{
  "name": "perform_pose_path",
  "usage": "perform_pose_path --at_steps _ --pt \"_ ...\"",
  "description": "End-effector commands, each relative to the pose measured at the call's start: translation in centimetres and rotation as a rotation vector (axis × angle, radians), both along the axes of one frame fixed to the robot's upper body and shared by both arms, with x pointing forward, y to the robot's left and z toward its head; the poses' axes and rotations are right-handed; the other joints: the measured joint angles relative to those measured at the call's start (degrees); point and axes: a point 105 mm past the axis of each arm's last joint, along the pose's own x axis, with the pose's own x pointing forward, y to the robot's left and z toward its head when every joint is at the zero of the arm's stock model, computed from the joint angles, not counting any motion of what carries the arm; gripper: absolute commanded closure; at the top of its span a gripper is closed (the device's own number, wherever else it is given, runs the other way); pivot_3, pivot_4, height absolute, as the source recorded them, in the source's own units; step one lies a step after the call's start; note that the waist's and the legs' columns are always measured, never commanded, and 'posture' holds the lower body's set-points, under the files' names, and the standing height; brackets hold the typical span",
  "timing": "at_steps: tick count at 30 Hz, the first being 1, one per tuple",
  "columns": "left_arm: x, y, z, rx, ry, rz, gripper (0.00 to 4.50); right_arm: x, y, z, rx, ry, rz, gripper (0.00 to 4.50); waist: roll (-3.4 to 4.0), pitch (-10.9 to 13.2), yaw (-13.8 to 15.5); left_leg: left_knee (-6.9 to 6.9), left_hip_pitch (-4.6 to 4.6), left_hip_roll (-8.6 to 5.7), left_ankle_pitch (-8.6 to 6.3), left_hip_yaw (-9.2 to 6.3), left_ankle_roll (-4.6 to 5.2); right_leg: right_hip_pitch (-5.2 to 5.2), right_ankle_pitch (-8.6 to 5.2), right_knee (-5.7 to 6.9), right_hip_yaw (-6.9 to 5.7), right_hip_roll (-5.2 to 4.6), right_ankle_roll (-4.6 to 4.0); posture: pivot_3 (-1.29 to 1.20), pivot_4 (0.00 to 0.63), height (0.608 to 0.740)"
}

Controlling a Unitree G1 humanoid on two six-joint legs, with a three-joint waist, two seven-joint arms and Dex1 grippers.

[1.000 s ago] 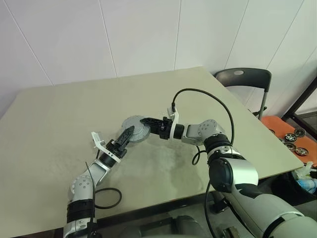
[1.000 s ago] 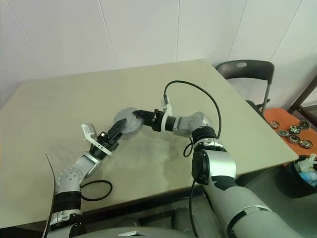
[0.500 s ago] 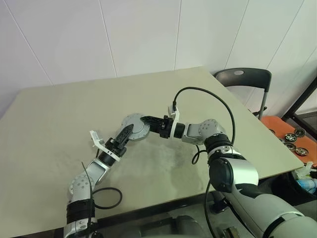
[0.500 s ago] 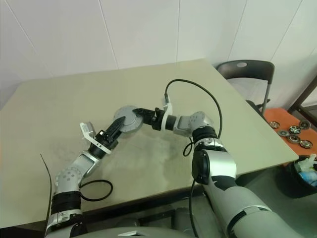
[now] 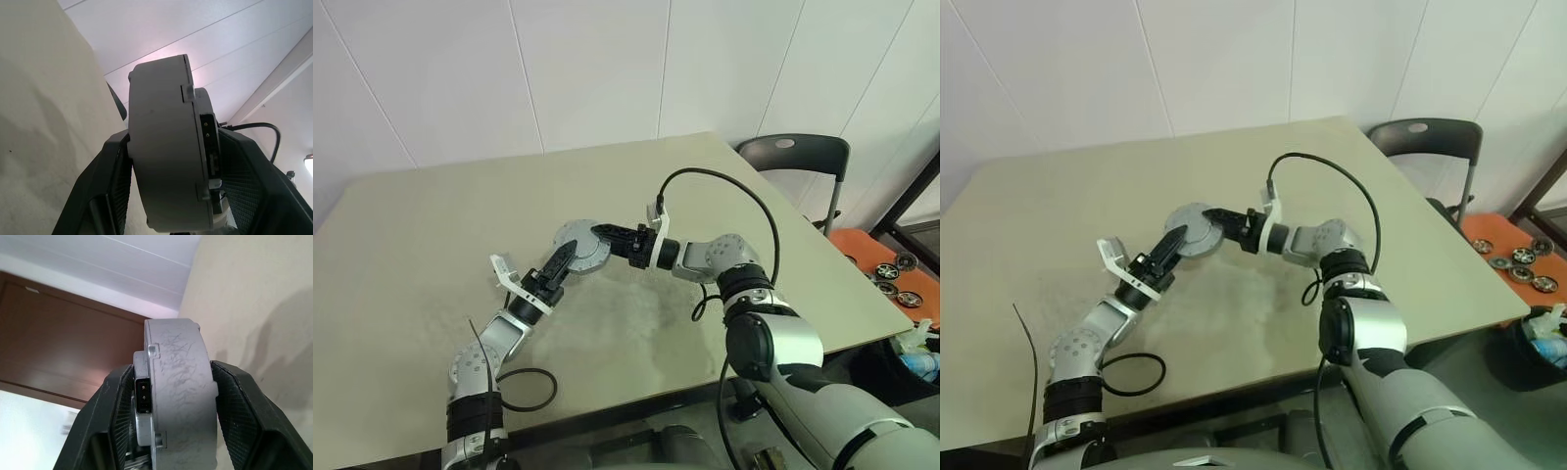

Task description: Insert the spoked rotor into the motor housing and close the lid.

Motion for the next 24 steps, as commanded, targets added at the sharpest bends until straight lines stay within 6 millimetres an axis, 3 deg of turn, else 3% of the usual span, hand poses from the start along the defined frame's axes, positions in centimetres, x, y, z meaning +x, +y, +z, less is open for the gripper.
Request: perform_pose_path --at_steps 1,5,16,24 --pt "0.0 -1.4 3.7 -0.013 -0.146 -0.064 2.15 0.0 0.8 0.7 -0.024 -0.084 0.008 1.65 0.00 0.0 0.0 0.00 0.00 0.00 0.00 0.00 0.00 0.00 0.00 0.00 0.00 0.00 0.00 0.00 0.000 0.740" --pt "0.0 -1.3 3.6 -0.012 -0.143 -0.060 2.15 -0.8 1.1 0.6 0.003 -0.017 0.058 0.51 0.00 0.0 0.0 0.00 0.00 0.00 0.00 0.00 0.00 0.00 0.00 0.01 0.00 -0.01 0.00 0.00 0.000 0.740" --pt "0.0 -1.0 3.5 -0.001 -0.138 -0.040 2.15 -0.7 0.9 0.3 -0.004 0.013 0.041 0.51 0.00 0.0 0.0 0.01 -0.01 0.00 0.00 0.00 0.00 -0.01 0.01 0.00 0.00 0.01 -0.01 0.00 0.000 0.740" --pt "0.8 1.7 4.0 0.013 -0.162 0.066 2.15 -0.4 0.9 0.3 -0.003 0.016 0.021 0.51 0.00 0.0 0.0 0.01 0.00 0.00 0.00 0.00 0.00 -0.01 0.01 0.01 0.00 0.02 0.00 0.00 0.000 0.740"
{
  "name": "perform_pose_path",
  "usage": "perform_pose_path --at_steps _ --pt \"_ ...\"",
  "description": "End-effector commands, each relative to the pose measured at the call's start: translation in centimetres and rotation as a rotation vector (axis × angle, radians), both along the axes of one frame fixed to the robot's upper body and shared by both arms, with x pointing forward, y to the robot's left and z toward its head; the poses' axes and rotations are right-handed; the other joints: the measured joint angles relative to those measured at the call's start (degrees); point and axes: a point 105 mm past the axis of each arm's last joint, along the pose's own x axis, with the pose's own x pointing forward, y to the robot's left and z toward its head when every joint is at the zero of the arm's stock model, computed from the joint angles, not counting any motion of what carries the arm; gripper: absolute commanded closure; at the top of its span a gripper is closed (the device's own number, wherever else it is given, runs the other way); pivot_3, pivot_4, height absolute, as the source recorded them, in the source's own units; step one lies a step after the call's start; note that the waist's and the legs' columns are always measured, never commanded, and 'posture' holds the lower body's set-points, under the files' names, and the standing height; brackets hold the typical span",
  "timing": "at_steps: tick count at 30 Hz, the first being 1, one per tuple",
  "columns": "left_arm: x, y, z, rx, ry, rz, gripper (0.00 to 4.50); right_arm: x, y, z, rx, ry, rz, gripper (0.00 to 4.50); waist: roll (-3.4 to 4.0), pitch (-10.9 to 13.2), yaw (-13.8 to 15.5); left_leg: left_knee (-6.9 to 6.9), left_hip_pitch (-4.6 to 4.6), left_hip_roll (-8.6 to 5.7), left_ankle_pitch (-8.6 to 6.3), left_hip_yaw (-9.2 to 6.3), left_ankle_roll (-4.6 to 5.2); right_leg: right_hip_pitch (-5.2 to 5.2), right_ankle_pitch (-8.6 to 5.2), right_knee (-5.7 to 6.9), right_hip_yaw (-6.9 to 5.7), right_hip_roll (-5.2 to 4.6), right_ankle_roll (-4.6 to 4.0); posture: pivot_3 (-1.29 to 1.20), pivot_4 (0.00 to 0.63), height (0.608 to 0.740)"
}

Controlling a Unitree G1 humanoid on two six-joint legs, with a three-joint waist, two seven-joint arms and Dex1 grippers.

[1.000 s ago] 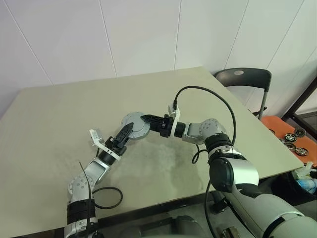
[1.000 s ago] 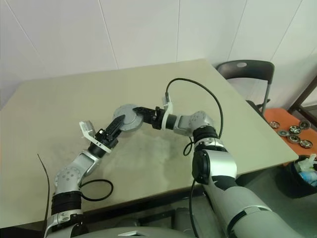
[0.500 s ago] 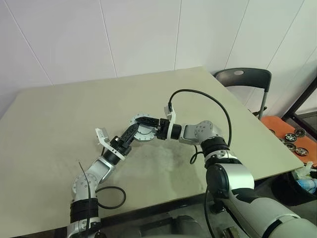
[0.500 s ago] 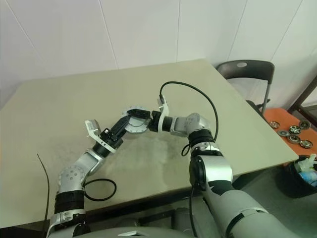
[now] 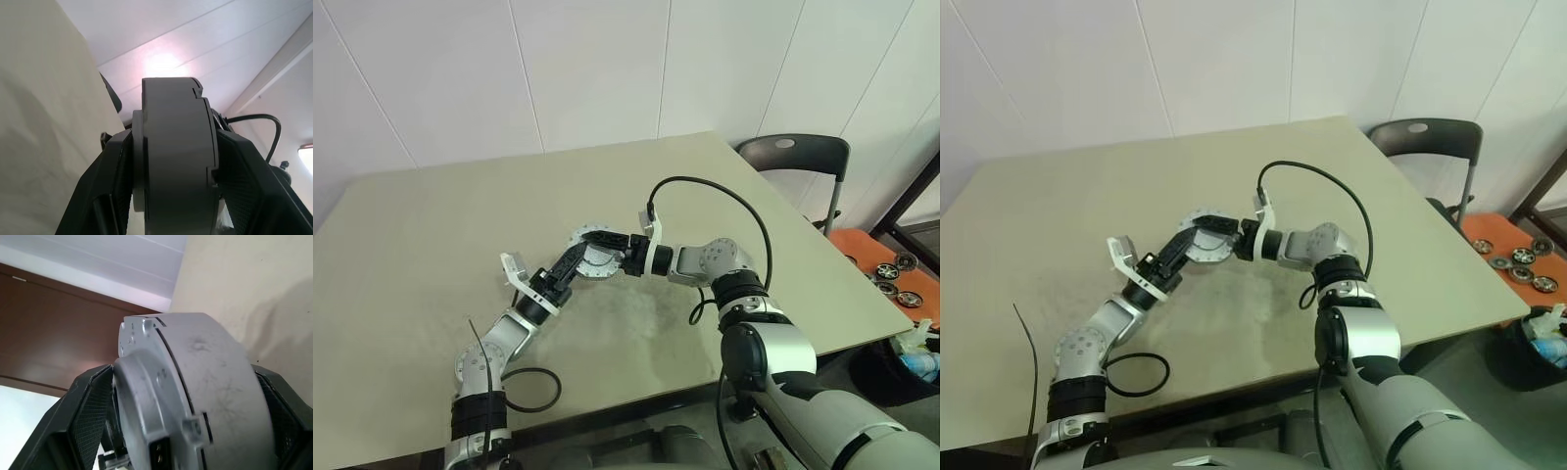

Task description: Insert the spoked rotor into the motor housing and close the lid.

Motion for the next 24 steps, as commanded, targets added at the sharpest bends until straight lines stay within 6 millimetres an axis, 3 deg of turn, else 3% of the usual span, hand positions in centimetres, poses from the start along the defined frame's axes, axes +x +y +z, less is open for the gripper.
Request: perform_pose_path --at_steps 1,9,15,21,24 --pt "0.8 2.3 3.7 -0.008 -0.151 0.086 2.15 0.6 0.1 1.3 0.021 -0.035 -0.013 0.51 0.00 0.0 0.0 0.00 0.00 0.00 0.00 0.00 0.00 0.00 0.00 0.00 0.00 0.00 0.00 0.00 0.000 0.740" --pt "0.8 4.6 3.7 0.005 -0.159 0.177 2.15 0.8 0.3 1.6 0.033 -0.039 -0.018 0.51 0.00 0.0 0.1 0.00 -0.05 -0.01 0.00 0.00 0.00 0.00 0.00 -0.04 0.00 -0.03 0.00 0.00 0.000 0.740" --pt "0.7 9.1 4.5 0.071 -0.174 0.333 2.15 0.7 0.7 1.6 0.037 -0.038 -0.013 0.51 0.00 0.0 -0.2 -0.01 -0.02 0.03 0.00 0.00 0.00 -0.04 0.01 0.00 0.00 0.01 0.00 0.00 0.000 0.740" --pt "-0.7 13.2 5.8 0.169 -0.190 0.421 2.15 0.6 1.1 1.5 0.040 -0.034 -0.005 0.51 -0.01 0.0 -0.1 -0.02 -0.02 0.03 0.00 -0.02 0.00 -0.04 0.01 0.00 -0.02 0.00 -0.02 0.00 0.000 0.740" --pt "-1.4 16.5 5.5 0.247 -0.150 0.510 2.15 0.6 1.3 1.4 0.038 -0.034 -0.003 0.51 -0.08 0.0 -0.1 -0.03 -0.06 0.02 0.00 -0.02 0.00 -0.05 0.01 -0.04 -0.01 -0.02 -0.01 0.00 0.000 0.740"
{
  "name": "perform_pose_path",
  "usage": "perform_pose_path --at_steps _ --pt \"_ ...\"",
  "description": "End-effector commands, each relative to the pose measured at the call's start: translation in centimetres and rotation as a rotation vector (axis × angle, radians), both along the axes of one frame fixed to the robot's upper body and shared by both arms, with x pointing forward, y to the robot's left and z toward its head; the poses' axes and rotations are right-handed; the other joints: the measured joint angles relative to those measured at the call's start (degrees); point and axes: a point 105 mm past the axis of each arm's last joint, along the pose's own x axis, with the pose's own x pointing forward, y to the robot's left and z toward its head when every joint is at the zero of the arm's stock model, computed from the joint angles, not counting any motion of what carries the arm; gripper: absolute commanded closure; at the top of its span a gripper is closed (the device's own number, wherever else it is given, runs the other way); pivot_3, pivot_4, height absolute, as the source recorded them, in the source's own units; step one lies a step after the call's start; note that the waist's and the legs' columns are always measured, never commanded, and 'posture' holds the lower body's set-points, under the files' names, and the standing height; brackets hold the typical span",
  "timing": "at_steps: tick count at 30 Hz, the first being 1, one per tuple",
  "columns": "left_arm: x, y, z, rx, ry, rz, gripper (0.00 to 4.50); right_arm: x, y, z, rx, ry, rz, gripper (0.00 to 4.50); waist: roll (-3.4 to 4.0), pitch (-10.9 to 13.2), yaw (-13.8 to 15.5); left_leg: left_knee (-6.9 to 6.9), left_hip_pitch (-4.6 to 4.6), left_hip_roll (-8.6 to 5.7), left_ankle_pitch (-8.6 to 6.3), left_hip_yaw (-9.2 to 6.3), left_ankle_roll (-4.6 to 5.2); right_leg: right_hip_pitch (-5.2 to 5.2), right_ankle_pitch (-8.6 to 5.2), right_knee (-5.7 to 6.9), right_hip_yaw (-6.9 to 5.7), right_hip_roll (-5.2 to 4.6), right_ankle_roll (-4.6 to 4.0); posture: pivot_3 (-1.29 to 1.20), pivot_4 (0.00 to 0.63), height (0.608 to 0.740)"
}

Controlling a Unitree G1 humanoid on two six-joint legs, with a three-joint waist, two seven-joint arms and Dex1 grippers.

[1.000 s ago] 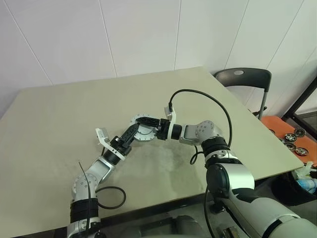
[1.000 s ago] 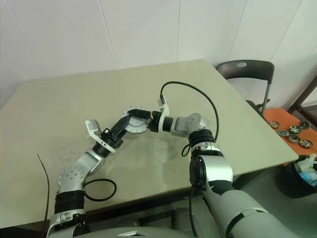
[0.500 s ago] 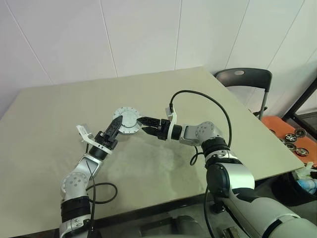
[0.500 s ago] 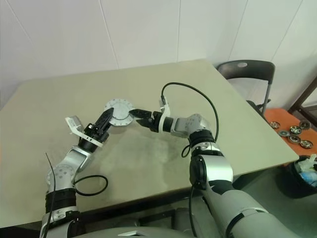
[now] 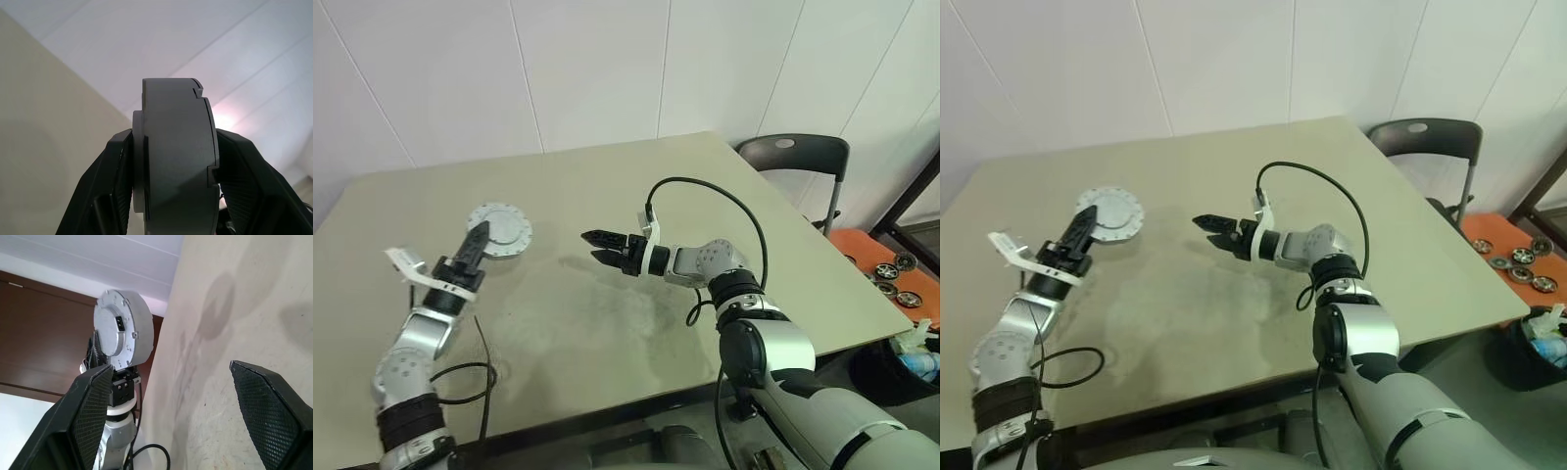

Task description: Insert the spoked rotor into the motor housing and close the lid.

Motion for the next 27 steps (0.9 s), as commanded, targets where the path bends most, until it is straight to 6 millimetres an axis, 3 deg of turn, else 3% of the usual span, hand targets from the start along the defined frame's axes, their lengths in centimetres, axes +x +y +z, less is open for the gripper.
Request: perform_pose_path --at_steps 1,6,12,18,22,27 --pt "-1.0 3.9 2.4 0.073 -0.060 0.106 2.15 0.3 0.8 1.7 0.033 -0.046 0.012 0.51 -0.01 0.0 0.0 0.00 -0.01 0.00 0.00 0.00 0.00 -0.02 0.00 0.01 0.00 0.00 0.00 0.00 0.000 0.740" --pt "-2.3 8.7 2.4 0.185 0.015 0.194 2.15 0.3 0.9 1.4 0.029 -0.038 0.011 0.51 0.01 0.0 -0.1 -0.03 -0.02 0.01 0.00 -0.02 0.00 -0.08 0.00 0.06 -0.03 0.04 0.00 0.00 0.000 0.740" --pt "-2.2 12.4 2.0 0.273 0.089 0.274 2.15 0.3 1.0 1.4 0.022 -0.041 0.011 0.51 0.03 0.1 0.0 -0.02 -0.03 -0.01 0.00 -0.05 0.00 -0.07 -0.01 0.04 -0.06 0.02 0.00 0.00 0.000 0.740" --pt "-1.2 14.1 0.8 0.336 0.163 0.307 2.15 0.4 0.9 1.3 0.010 -0.042 0.009 0.51 -0.11 0.1 0.0 -0.02 -0.09 -0.02 0.00 -0.08 -0.01 -0.13 0.00 0.05 -0.06 -0.02 0.00 0.00 0.000 0.740" --pt "-0.4 14.8 -3.2 0.377 0.321 0.364 2.15 0.5 0.7 1.2 -0.003 -0.047 0.008 0.51 -0.20 0.0 0.0 -0.03 -0.11 -0.03 0.00 -0.13 -0.01 -0.19 0.01 0.12 -0.07 -0.05 0.00 0.00 0.000 0.740" --pt "-0.5 15.3 -4.9 0.423 0.397 0.388 2.15 0.6 0.4 1.1 -0.007 -0.048 -0.002 0.51 -0.42 -0.2 0.0 -0.04 -0.41 -0.03 0.02 -0.25 -0.04 -0.51 0.06 0.19 -0.04 -0.14 0.06 0.00 0.000 0.740"
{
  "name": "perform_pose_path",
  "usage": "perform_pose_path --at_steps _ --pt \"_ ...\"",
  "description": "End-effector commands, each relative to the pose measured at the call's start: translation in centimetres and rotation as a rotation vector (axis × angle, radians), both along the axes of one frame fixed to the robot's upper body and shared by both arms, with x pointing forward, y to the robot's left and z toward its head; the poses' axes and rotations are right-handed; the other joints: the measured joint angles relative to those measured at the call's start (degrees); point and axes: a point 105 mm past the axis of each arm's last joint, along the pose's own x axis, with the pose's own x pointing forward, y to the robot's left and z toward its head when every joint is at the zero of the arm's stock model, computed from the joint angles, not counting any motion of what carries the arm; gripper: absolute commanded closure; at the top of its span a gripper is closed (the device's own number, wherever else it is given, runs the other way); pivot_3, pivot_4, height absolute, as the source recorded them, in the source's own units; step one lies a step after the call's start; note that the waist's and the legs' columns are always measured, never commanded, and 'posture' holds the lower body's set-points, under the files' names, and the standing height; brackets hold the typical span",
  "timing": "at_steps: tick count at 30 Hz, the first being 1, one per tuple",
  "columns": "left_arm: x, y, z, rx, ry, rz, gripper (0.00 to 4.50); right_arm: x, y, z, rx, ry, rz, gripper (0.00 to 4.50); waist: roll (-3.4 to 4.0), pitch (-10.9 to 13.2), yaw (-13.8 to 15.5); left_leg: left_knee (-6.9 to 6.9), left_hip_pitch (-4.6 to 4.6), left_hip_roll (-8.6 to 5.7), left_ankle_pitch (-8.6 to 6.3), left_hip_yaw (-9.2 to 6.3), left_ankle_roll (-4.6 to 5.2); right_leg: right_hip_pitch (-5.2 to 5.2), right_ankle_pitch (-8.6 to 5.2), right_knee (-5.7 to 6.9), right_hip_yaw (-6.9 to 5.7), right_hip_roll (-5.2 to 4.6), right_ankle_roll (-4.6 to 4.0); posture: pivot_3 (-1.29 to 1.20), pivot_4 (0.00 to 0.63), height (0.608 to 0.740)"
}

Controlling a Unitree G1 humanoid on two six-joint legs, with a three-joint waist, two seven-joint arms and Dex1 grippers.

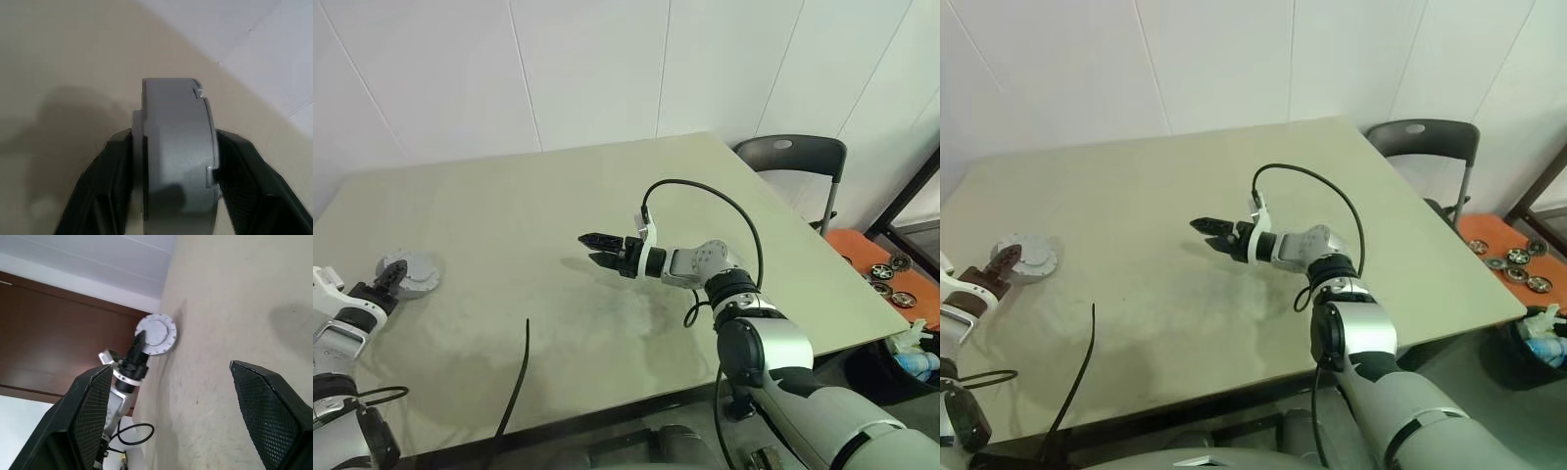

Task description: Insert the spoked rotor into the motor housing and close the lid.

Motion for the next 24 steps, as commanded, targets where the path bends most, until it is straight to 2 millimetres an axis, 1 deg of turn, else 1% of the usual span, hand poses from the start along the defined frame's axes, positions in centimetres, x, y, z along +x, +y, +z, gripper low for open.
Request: perform_pose_path --at_steps 1,5,8,10,11,14,15,17,20,24 --pt "-0.2 1.2 0.2 0.083 0.040 0.040 2.15 0.5 0.2 1.5 0.017 -0.051 -0.003 0.51 -0.02 0.0 0.1 0.00 -0.01 0.00 0.01 -0.01 -0.01 -0.03 0.01 0.03 0.00 -0.01 0.00 0.00 0.000 0.740" --pt "-0.8 1.8 -1.0 0.144 0.126 0.060 2.15 0.6 0.1 1.4 0.011 -0.049 -0.010 0.51 0.12 -0.1 -0.4 0.00 0.04 0.03 0.05 0.00 -0.09 -0.06 0.10 0.15 0.02 -0.02 -0.06 0.00 0.000 0.740" --pt "-1.4 2.4 -1.3 0.159 0.156 0.082 2.15 0.6 0.2 1.3 0.007 -0.051 -0.012 0.51 0.15 -0.1 -1.2 -0.01 0.24 0.11 0.06 0.00 -0.10 0.02 0.15 0.32 0.01 0.03 -0.11 0.00 0.000 0.740" --pt "-1.9 2.6 -1.5 0.157 0.161 0.075 1.60 0.6 0.3 1.2 0.006 -0.049 -0.013 0.46 0.18 -0.1 -1.6 -0.05 0.64 0.18 0.06 0.07 -0.09 0.23 0.13 0.47 -0.01 0.06 -0.08 0.00 0.000 0.740" --pt "-2.1 2.6 -1.5 0.158 0.161 0.065 1.38 0.6 0.4 1.2 0.006 -0.049 -0.014 0.46 0.18 -0.1 -1.9 -0.13 0.76 0.21 0.05 0.14 -0.08 0.38 0.02 0.56 -0.01 0.07 0.09 0.00 0.000 0.740" --pt "-3.3 3.8 -2.2 0.185 0.233 0.119 0.48 0.6 0.5 1.2 0.010 -0.048 -0.013 0.46 0.19 0.0 -1.9 -0.14 0.96 0.28 0.06 0.11 -0.08 0.41 0.01 0.65 -0.12 0.20 0.11 0.00 0.000 0.740" --pt "-3.6 3.9 -2.2 0.184 0.234 0.116 0.09 0.6 0.5 1.2 0.011 -0.047 -0.013 0.46 0.13 0.0 -1.8 -0.09 0.91 0.28 0.06 0.09 -0.08 0.36 0.01 0.69 -0.18 0.19 0.11 0.00 0.000 0.740" --pt "-4.0 4.2 -2.0 0.175 0.220 0.113 0.04 0.6 0.6 1.2 0.011 -0.047 -0.011 0.46 0.09 0.0 -1.5 -0.05 0.82 0.29 0.06 0.01 -0.09 0.26 0.14 0.76 -0.21 0.15 -0.11 0.00 0.000 0.740" --pt "-5.6 5.7 -1.2 0.179 0.203 0.152 0.04 0.4 1.0 1.3 0.017 -0.049 0.004 0.46 0.09 0.0 -1.5 -0.05 0.77 0.24 0.06 0.07 -0.09 0.20 0.15 0.74 -0.11 0.07 -0.11 0.00 0.000 0.740" --pt "-6.9 6.7 -0.8 0.180 0.200 0.185 0.04 0.2 1.4 1.2 0.016 -0.047 0.016 0.46 0.09 0.0 -1.2 -0.08 0.64 0.24 0.05 0.12 -0.09 0.09 0.13 0.66 -0.07 0.01 -0.09 0.00 0.000 0.740"
